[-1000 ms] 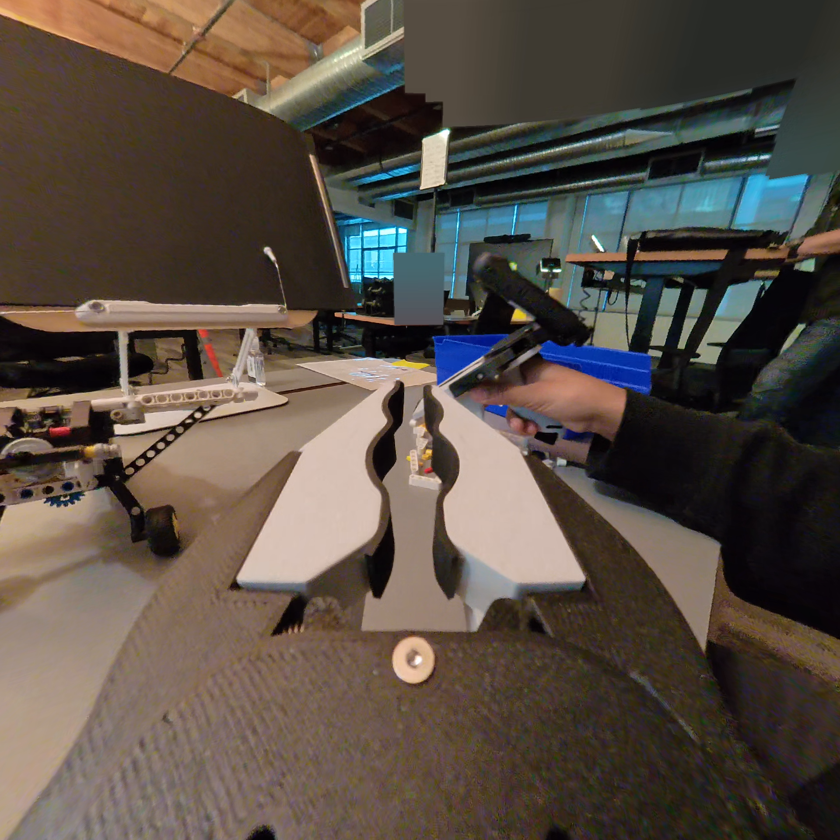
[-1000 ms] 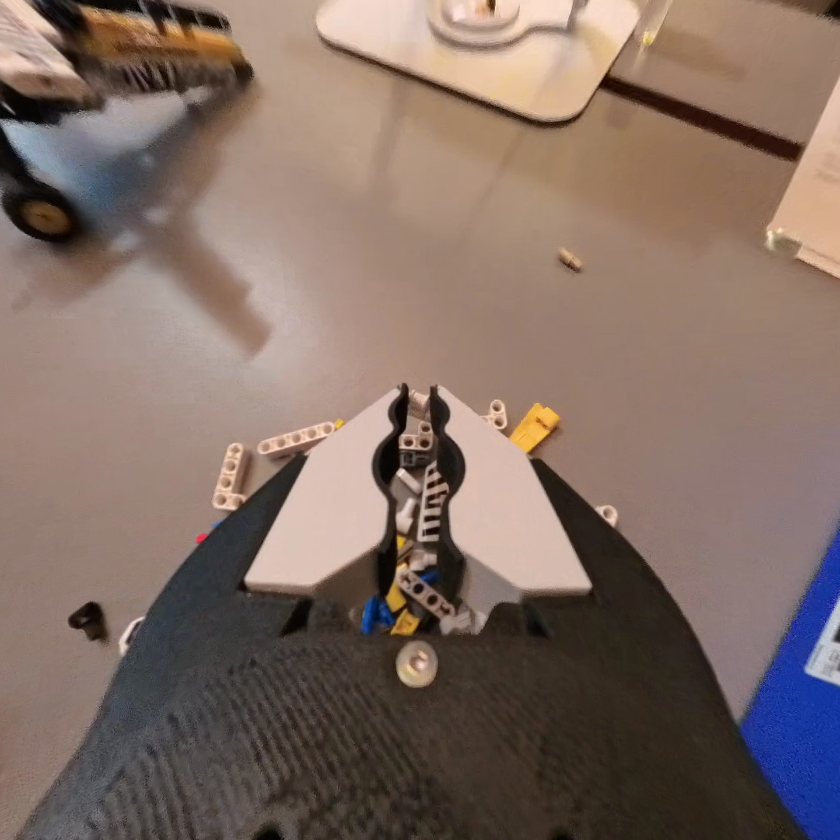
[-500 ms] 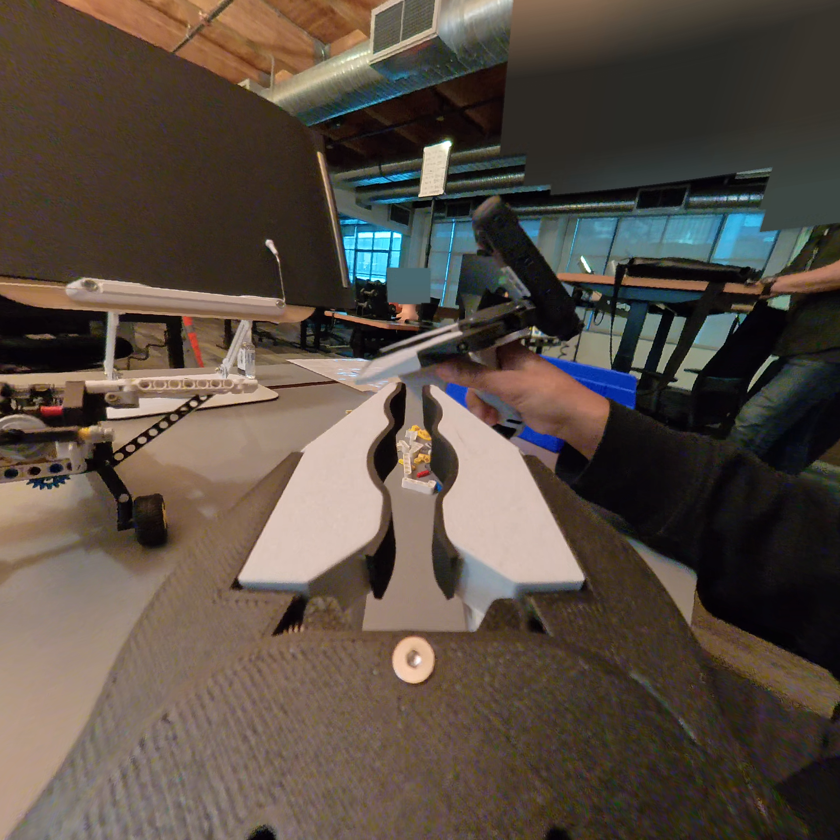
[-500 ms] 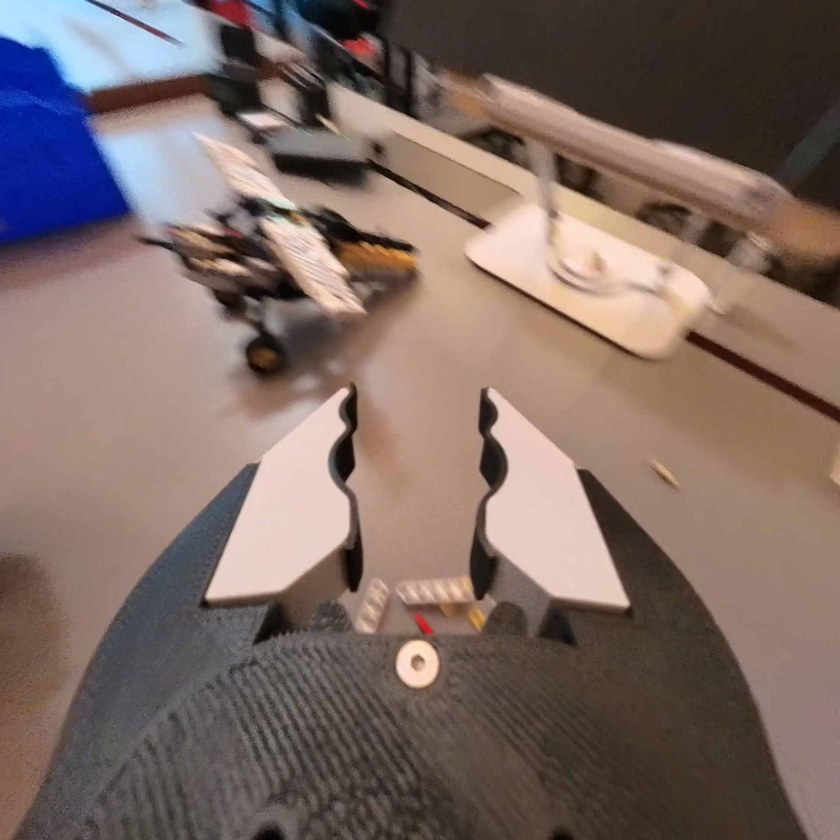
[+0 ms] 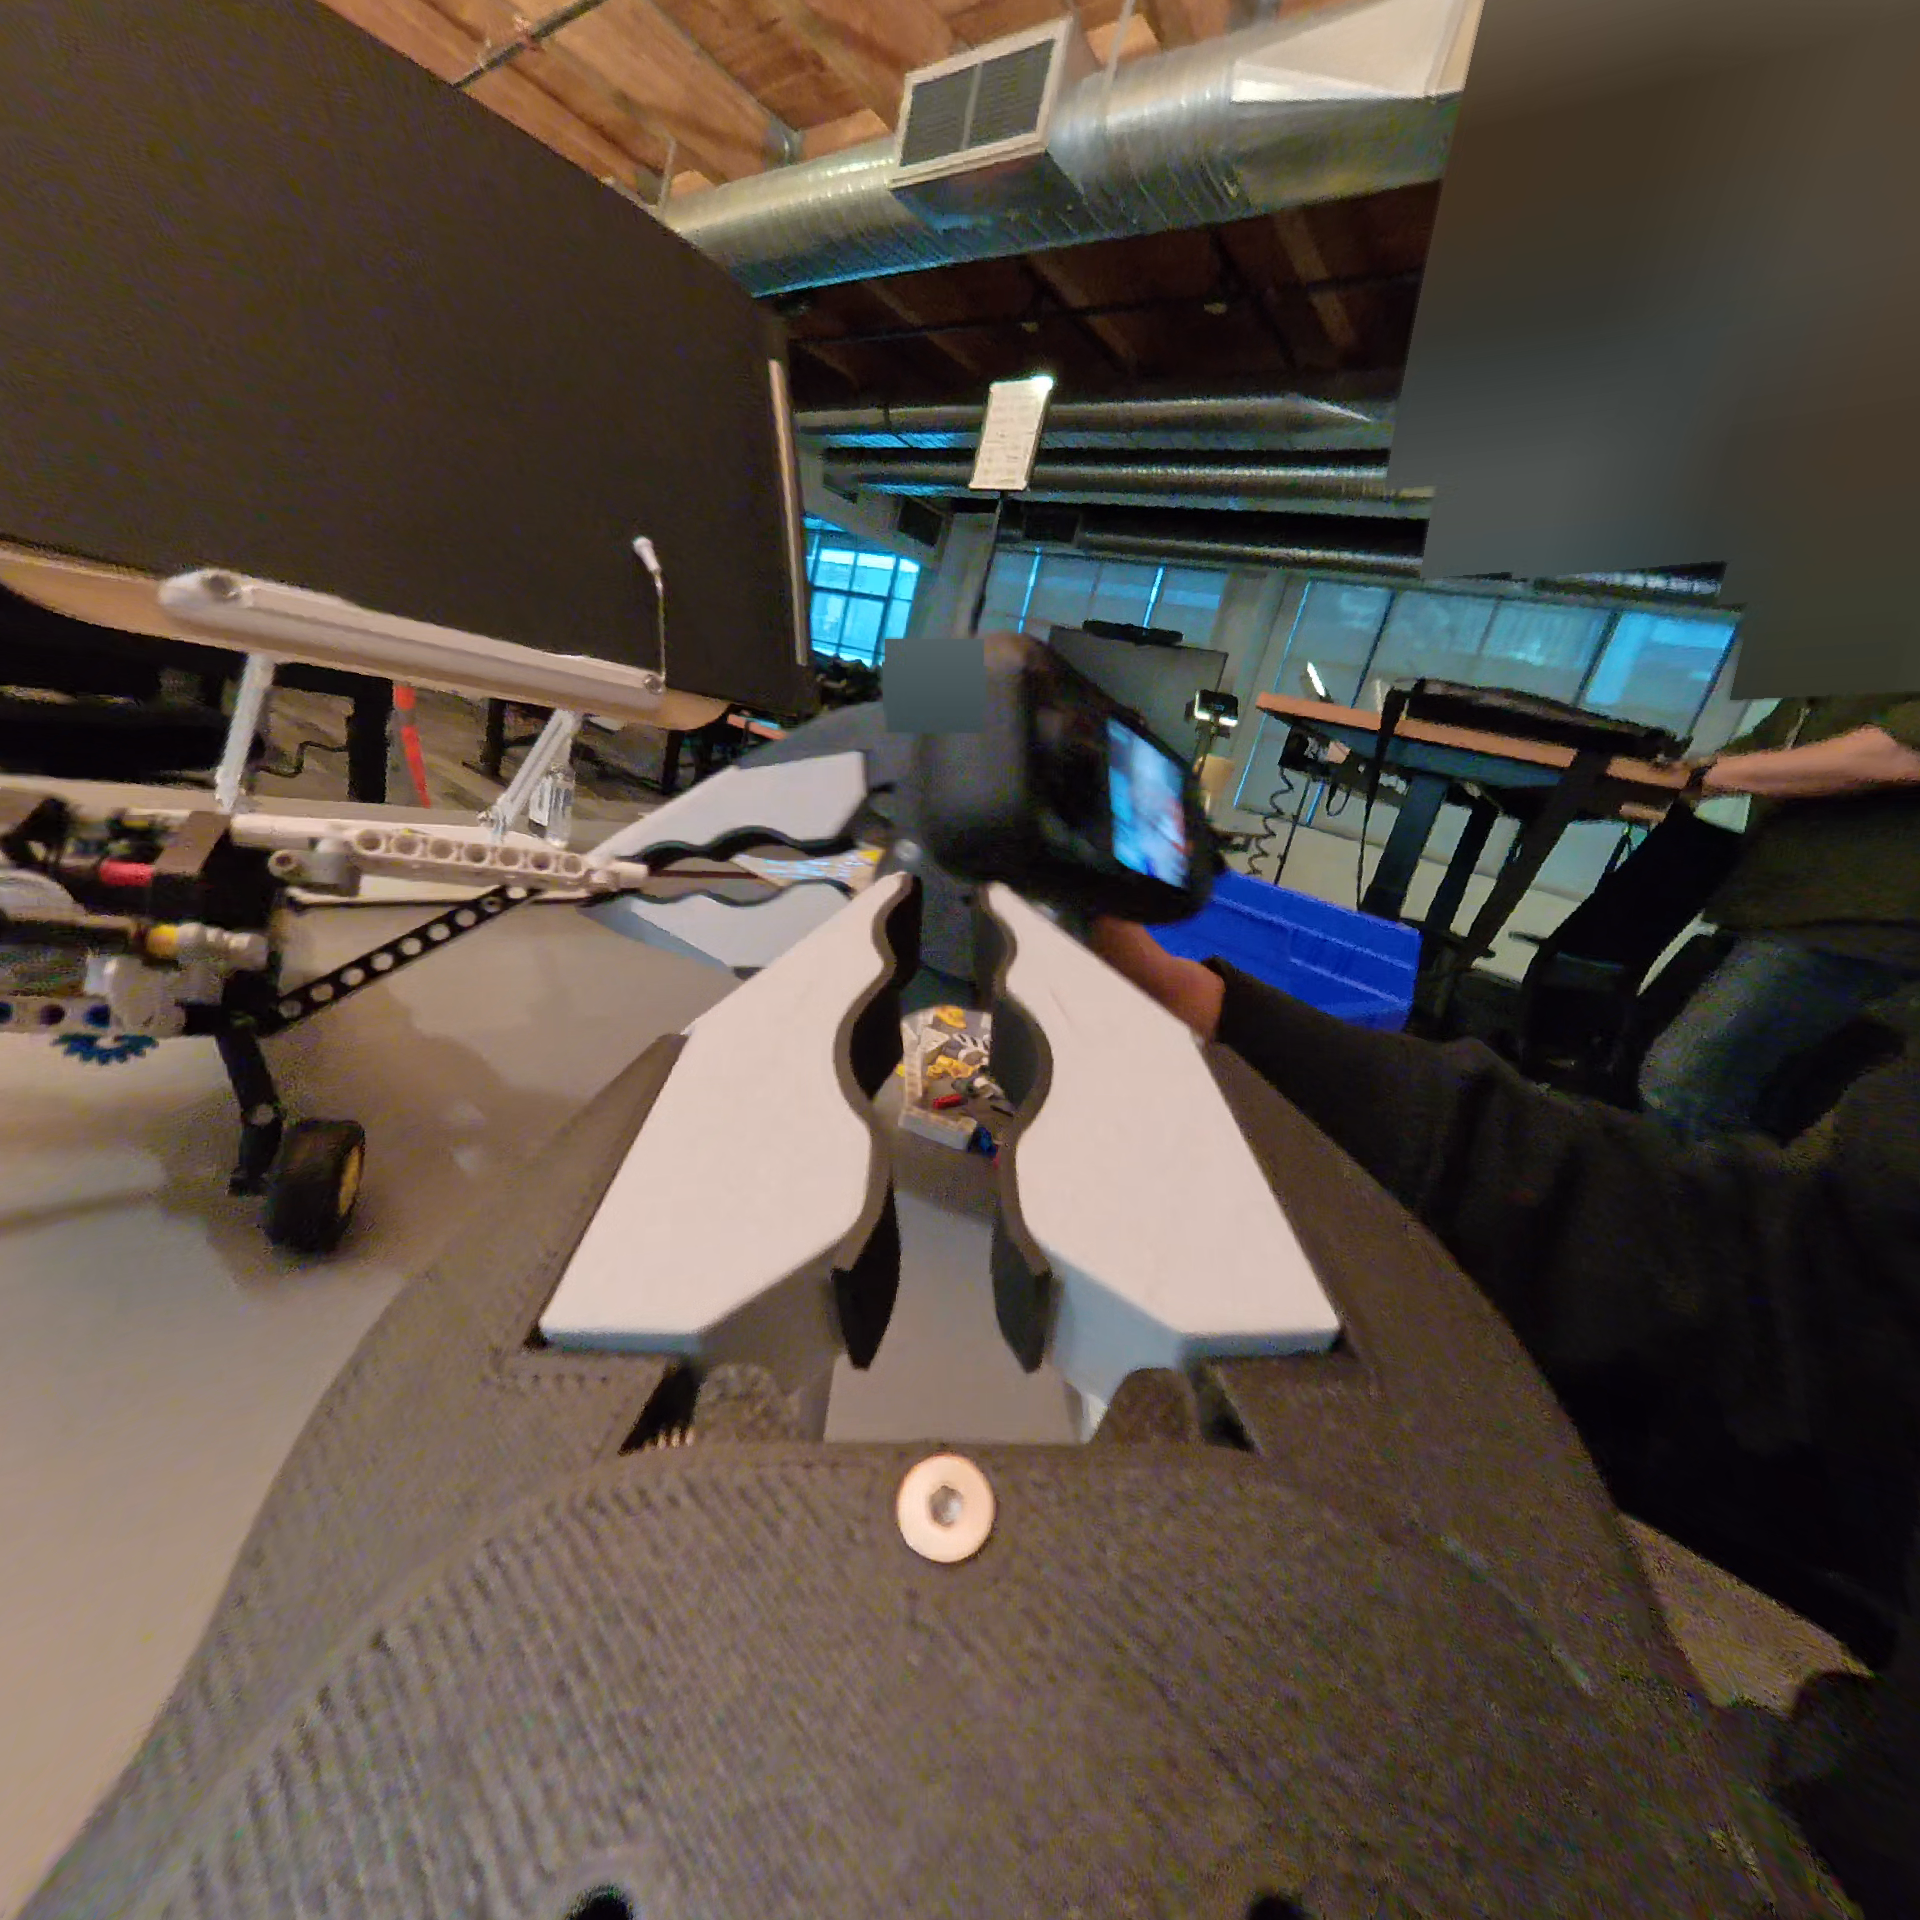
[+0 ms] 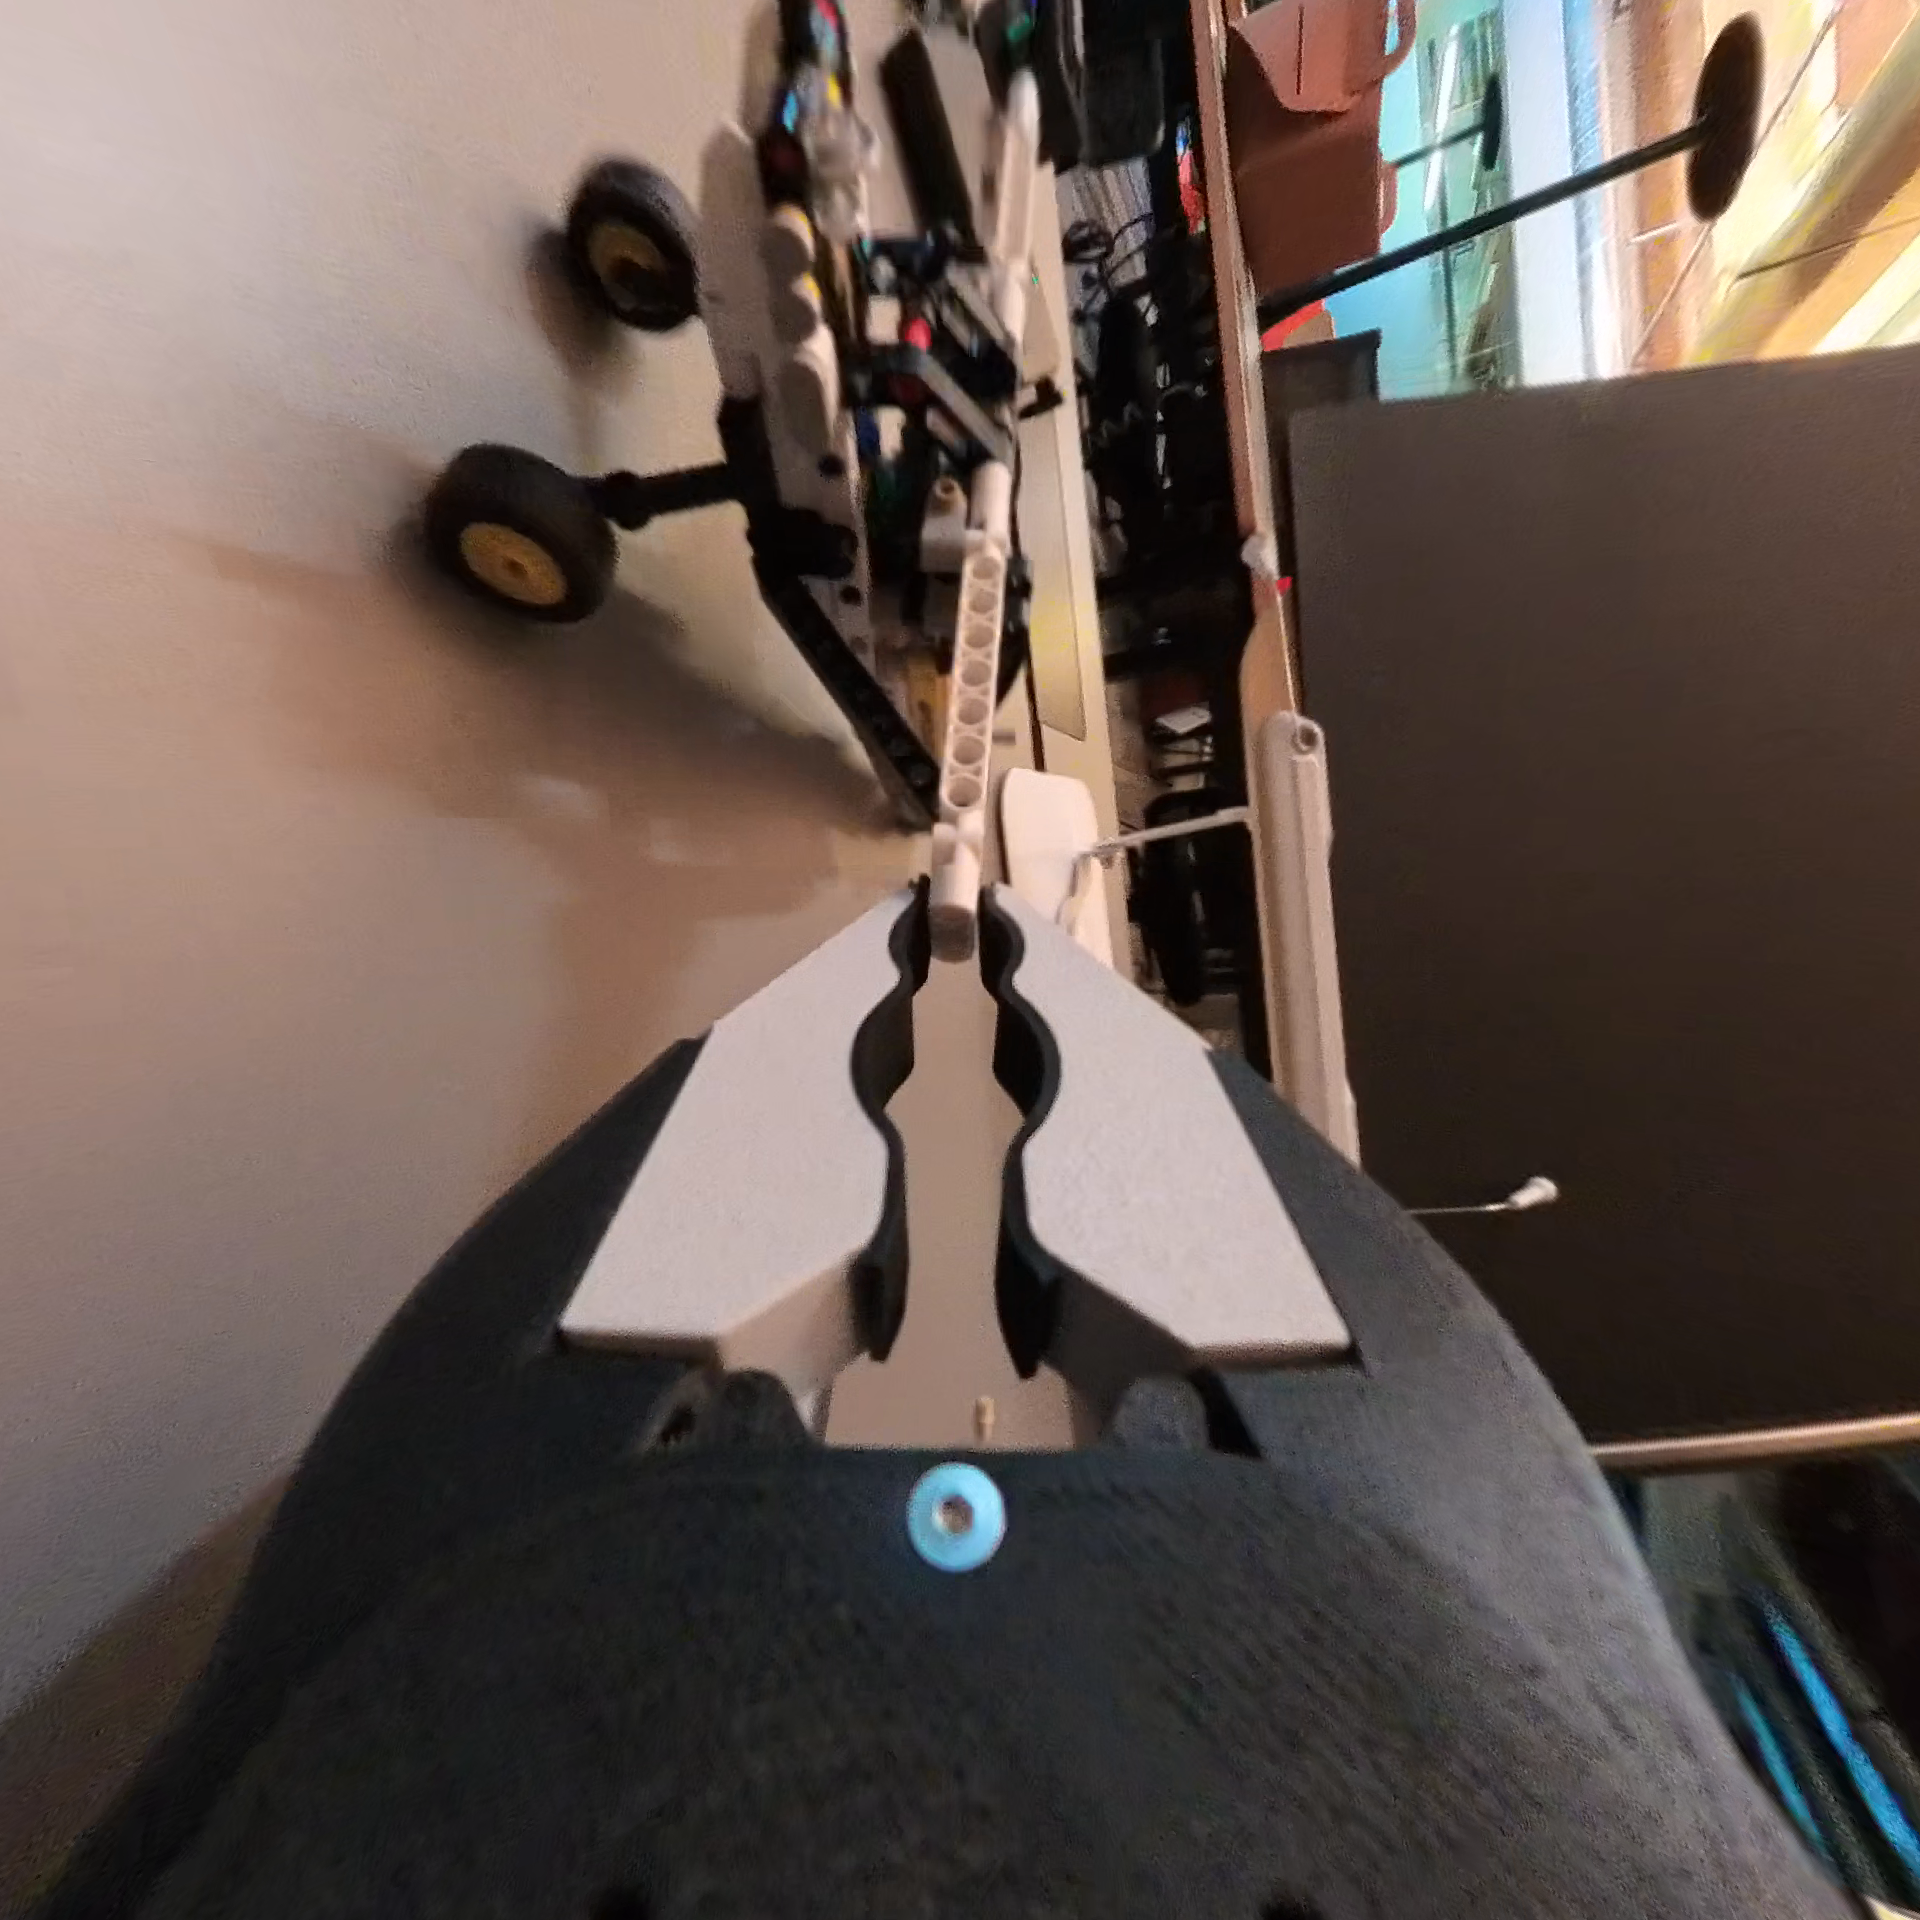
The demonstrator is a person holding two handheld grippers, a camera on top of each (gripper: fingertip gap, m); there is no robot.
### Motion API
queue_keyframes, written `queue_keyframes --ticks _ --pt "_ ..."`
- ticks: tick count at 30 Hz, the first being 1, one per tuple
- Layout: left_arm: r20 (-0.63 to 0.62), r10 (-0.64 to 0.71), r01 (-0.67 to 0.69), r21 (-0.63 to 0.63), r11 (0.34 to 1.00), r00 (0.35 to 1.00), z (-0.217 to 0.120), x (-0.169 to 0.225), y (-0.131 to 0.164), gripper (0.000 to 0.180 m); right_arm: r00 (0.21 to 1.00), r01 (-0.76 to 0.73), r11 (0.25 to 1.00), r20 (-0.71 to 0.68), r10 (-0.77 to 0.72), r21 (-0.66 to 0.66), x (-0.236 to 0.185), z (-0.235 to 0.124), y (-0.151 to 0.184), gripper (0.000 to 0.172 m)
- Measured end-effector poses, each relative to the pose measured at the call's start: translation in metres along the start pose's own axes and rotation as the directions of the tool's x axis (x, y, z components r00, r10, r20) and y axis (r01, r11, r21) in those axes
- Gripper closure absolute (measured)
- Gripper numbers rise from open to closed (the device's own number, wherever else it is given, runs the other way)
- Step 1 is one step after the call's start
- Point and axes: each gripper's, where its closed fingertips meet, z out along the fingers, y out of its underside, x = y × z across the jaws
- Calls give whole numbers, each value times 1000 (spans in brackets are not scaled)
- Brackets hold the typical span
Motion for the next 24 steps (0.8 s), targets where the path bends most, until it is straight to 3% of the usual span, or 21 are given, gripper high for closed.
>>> queue_keyframes --ticks 3,5,7,9,11,13,15,17,20,22,24 --pt "109 -200 195 54 979 974 -8 -36 -4 171 999 20 998 -40 -18 61 -10 -23 -26 165" --pt "131 -399 382 135 914 908 -20 -62 -7 165 999 9 995 -51 -4 96 -21 -35 -46 164" --pt "71 -545 528 174 831 835 -28 -74 -12 157 999 23 983 -47 -14 181 -37 -50 -71 162" --pt "65 -651 641 127 757 757 -29 -83 -5 144 994 94 964 -78 -77 249 -54 -63 -95 163" --pt "89 -738 740 20 672 669 -28 -86 10 143 967 228 932 -179 -183 281 -63 -75 -115 165" --pt "48 -790 791 -12 612 612 -29 -84 11 153 929 326 896 -276 -245 303 -67 -85 -127 166" --pt "47 -802 804 -18 595 595 -29 -84 12 159 924 321 881 -318 -212 346 -64 -93 -129 171" --pt "49 -797 799 -16 601 601 -29 -85 12 160 955 204 899 -283 -95 388 -55 -95 -121 168" --pt "45 -800 801 -26 597 598 -28 -84 13 160 975 -176 889 -46 215 422 -49 -84 -103 157" --pt "34 -803 803 -42 594 595 -27 -82 14 160 862 -505 762 211 460 404 -50 -79 -98 146" --pt "18 -806 805 -66 589 591 -26 -78 14 160 630 -776 533 460 626 338 -47 -83 -100 140"
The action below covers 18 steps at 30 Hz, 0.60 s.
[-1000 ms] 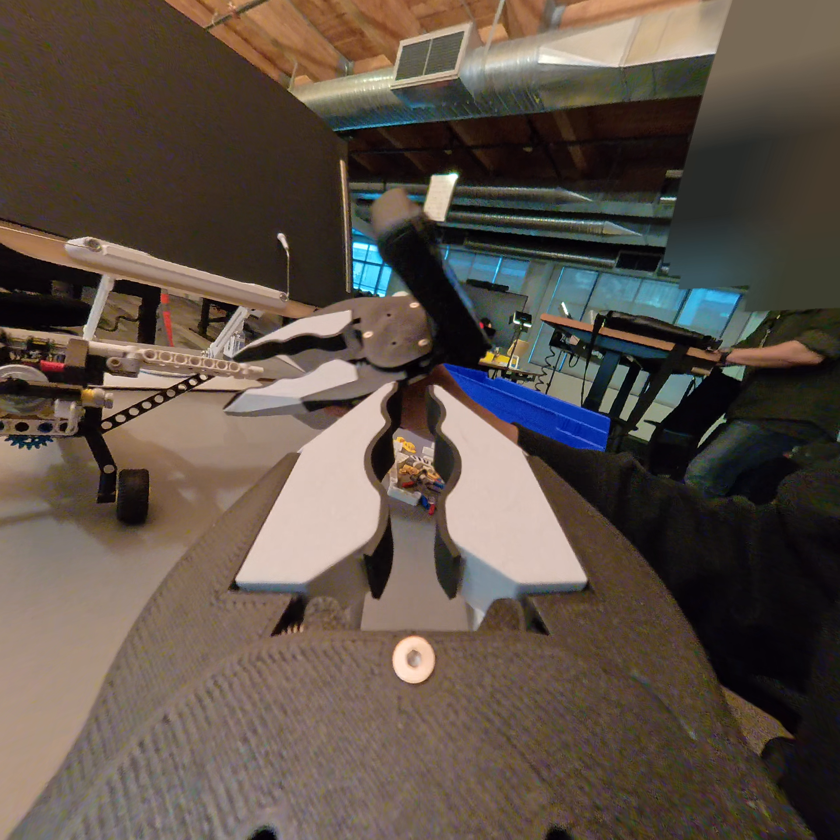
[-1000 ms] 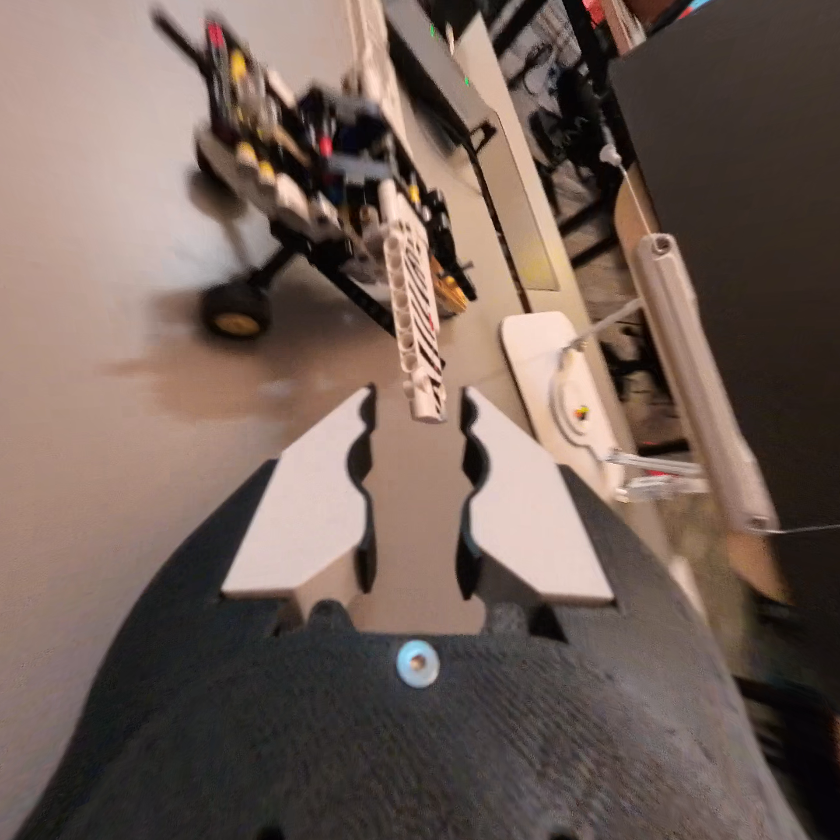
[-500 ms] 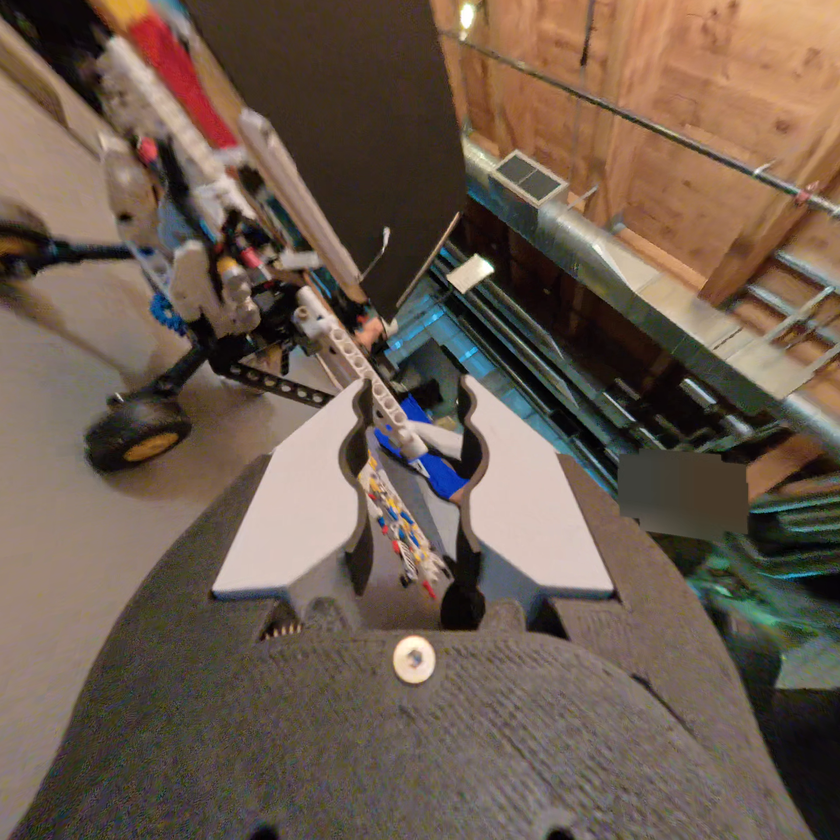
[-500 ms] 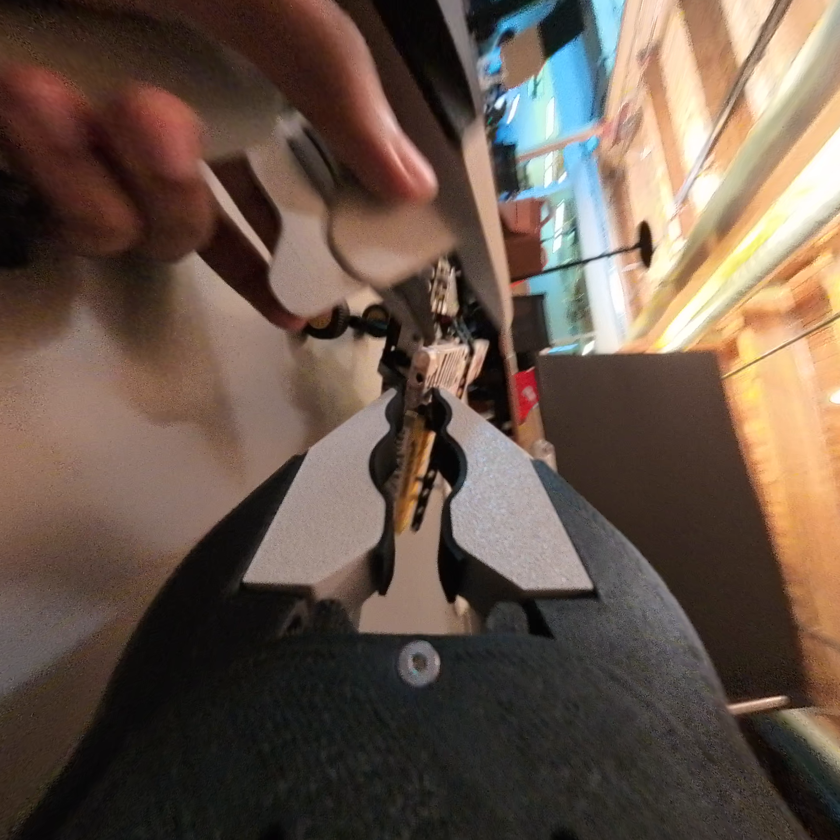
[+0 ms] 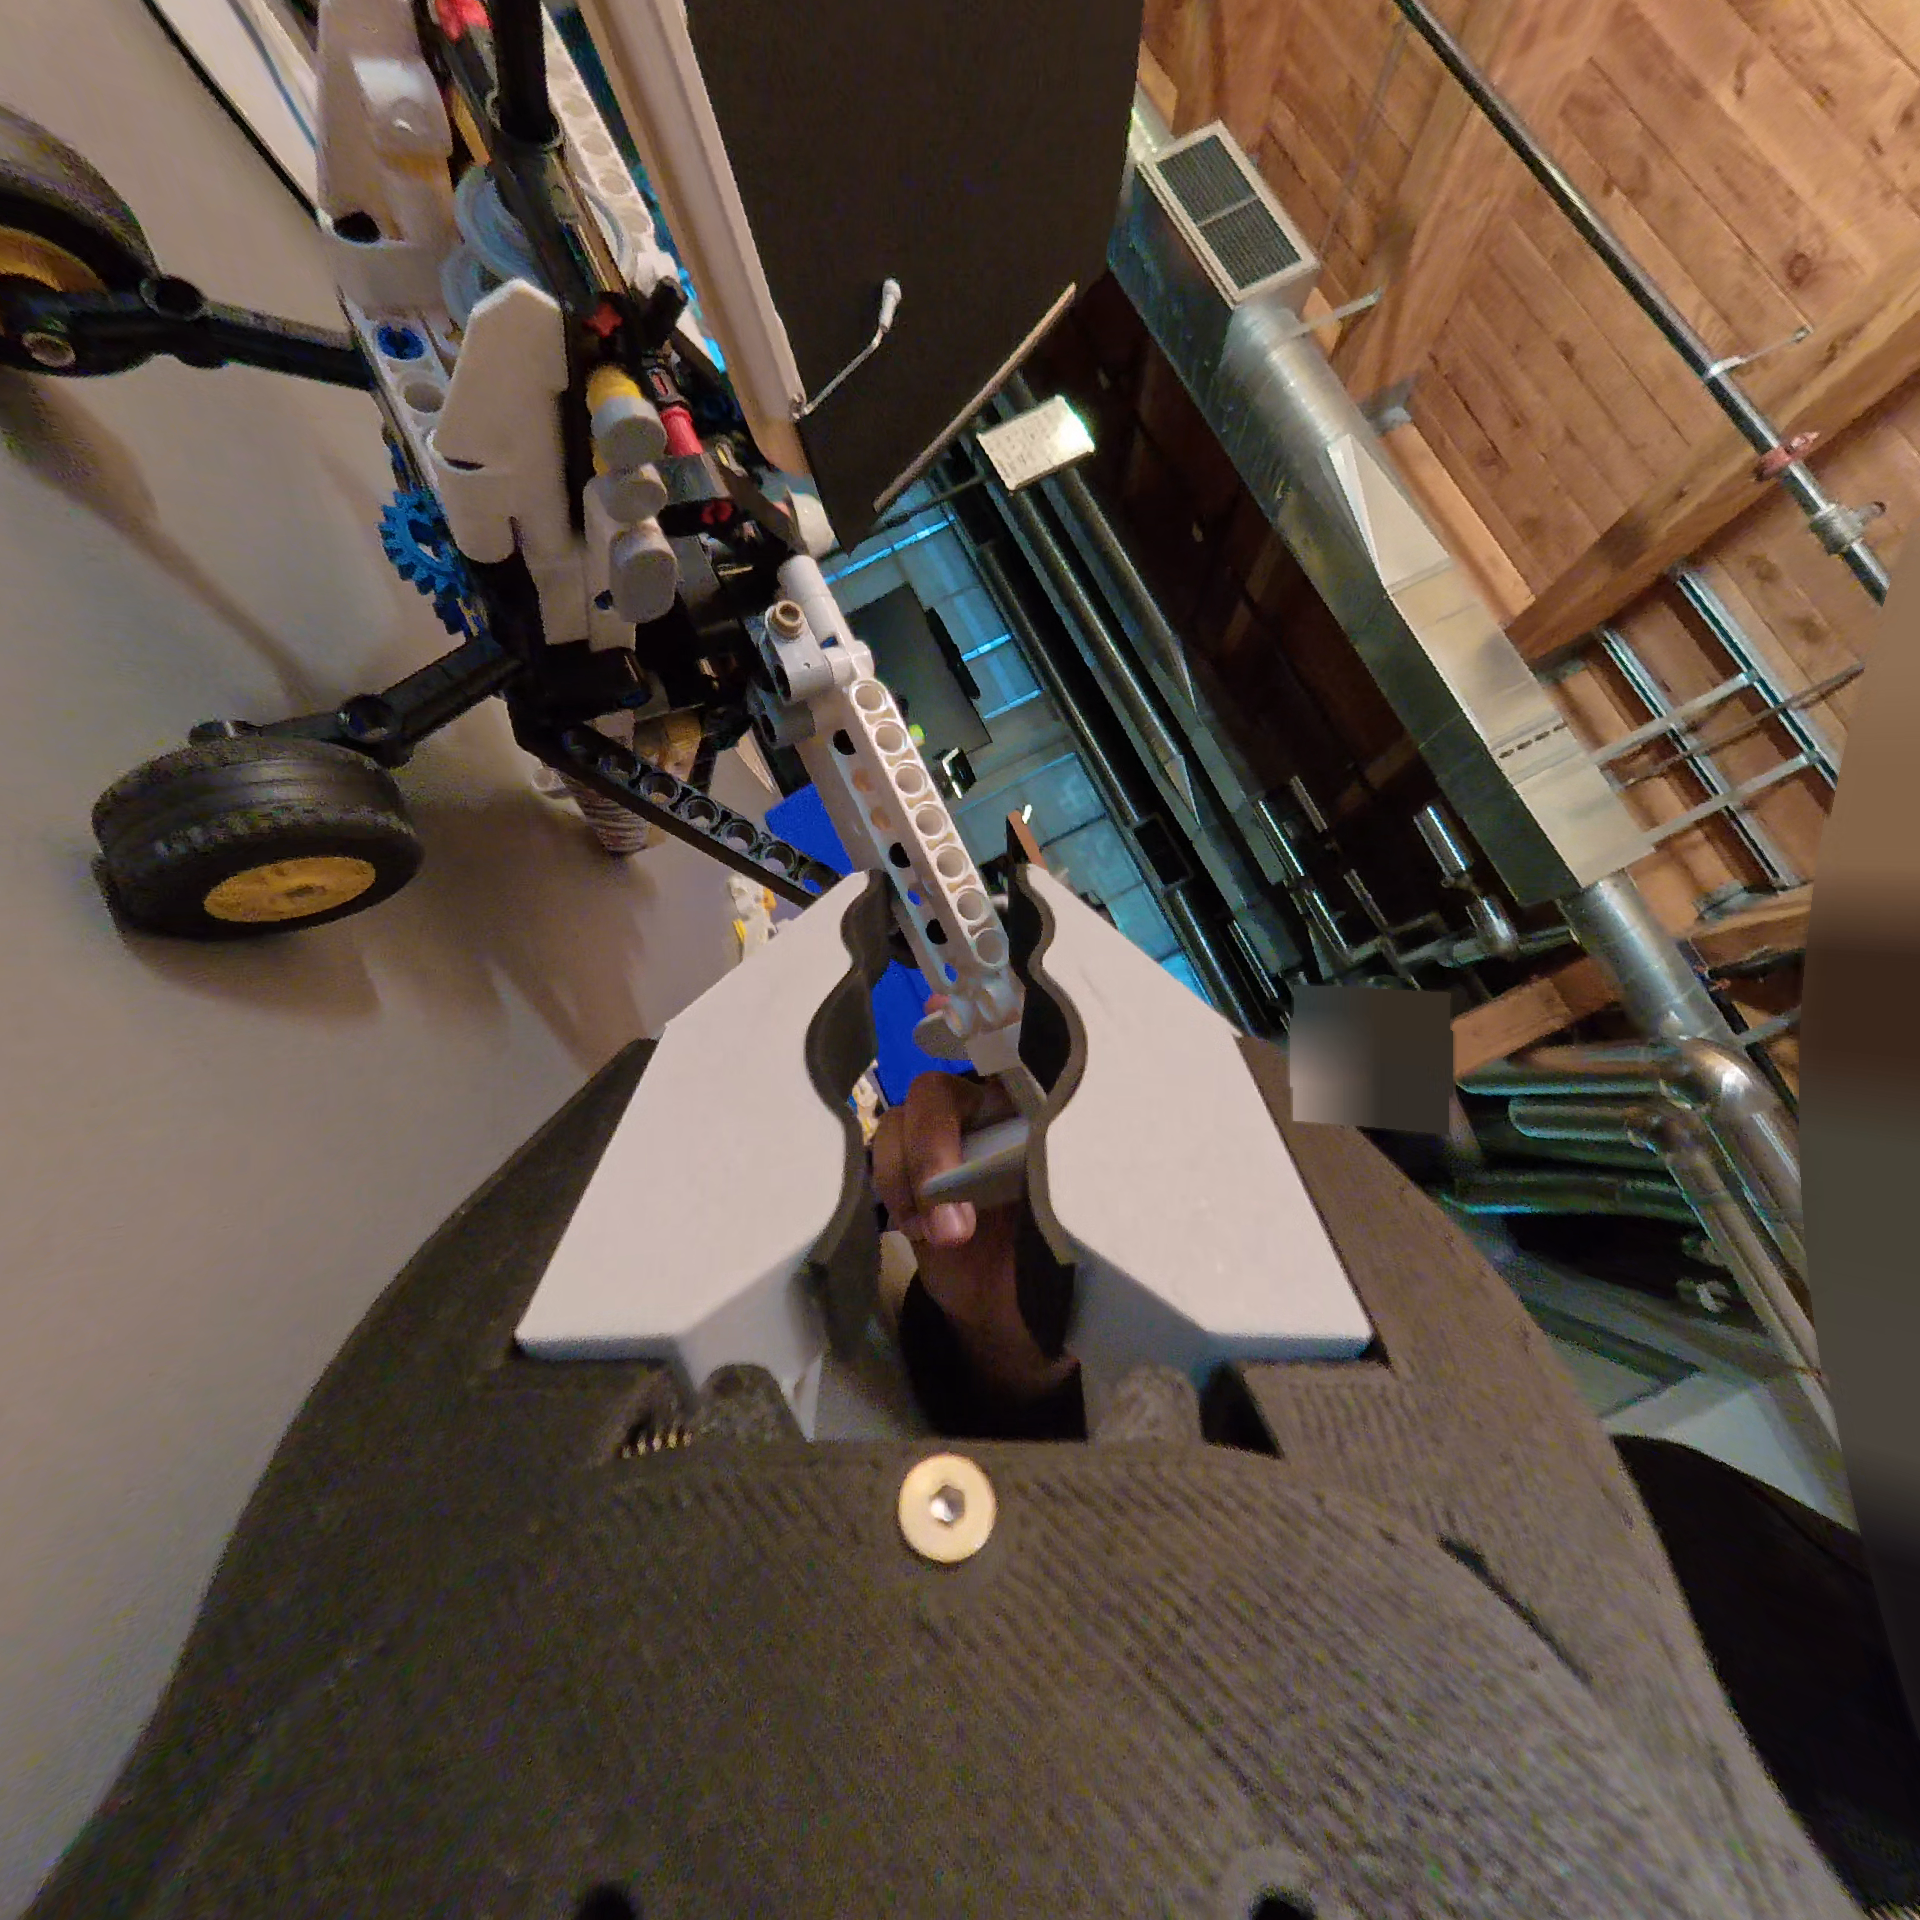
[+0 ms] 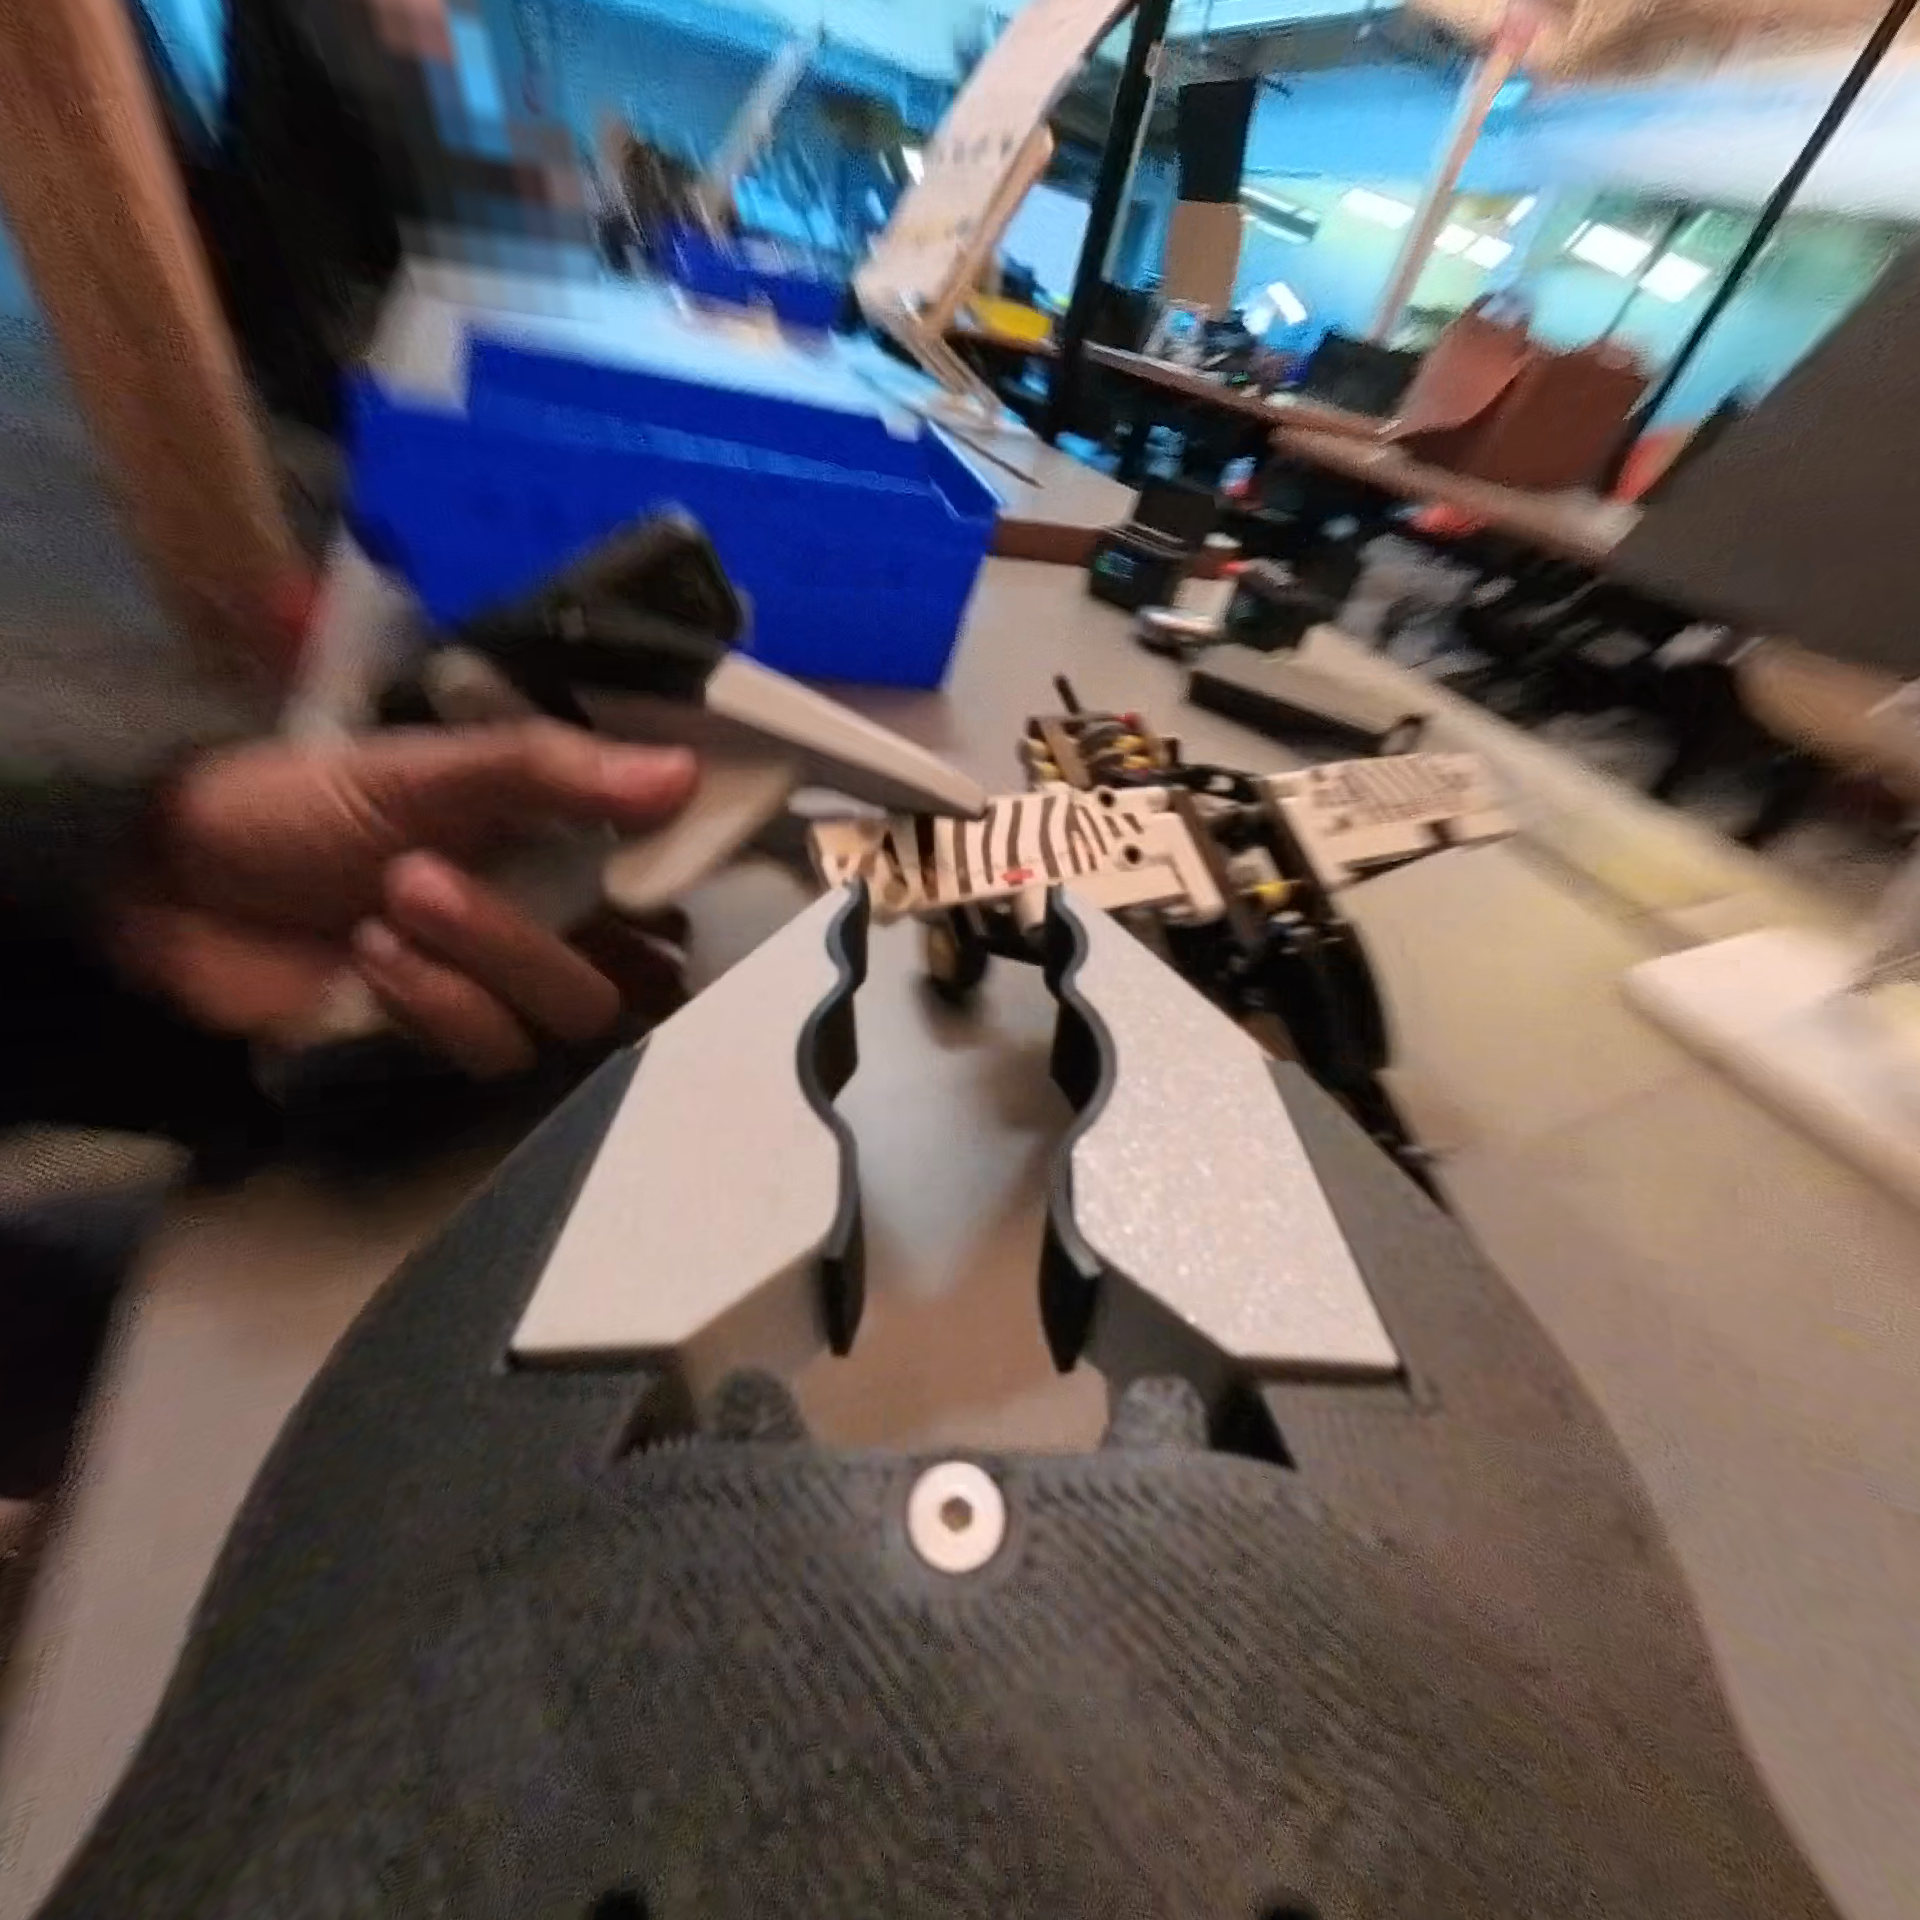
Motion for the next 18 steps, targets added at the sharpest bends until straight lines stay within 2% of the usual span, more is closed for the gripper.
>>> queue_keyframes --ticks 1,3,6,8,11,15,18 --pt "-8 -1 0 -21 1000 1000 1 1 3 160 985 -163 986 66 160 38 1 -3 -5 139" --pt "-22 12 -13 -46 999 1000 3 3 7 161 893 -432 899 178 415 70 9 -7 -9 141" --pt "-45 19 -21 -64 998 999 3 7 10 161 766 -612 790 267 584 27 24 -15 -3 138" --pt "-61 0 -5 -81 997 998 4 8 12 160 739 -643 766 271 616 12 33 -20 1 134" --pt "-63 -3 -3 -87 996 998 4 8 13 161 745 -648 760 253 617 52 41 -25 -2 134" --pt "-54 -4 0 -67 998 999 3 6 10 160 782 -602 798 216 584 20 39 -22 5 135" --pt "-49 -14 11 -60 998 999 3 5 8 160 855 -499 867 159 494 -8 36 -19 10 136"
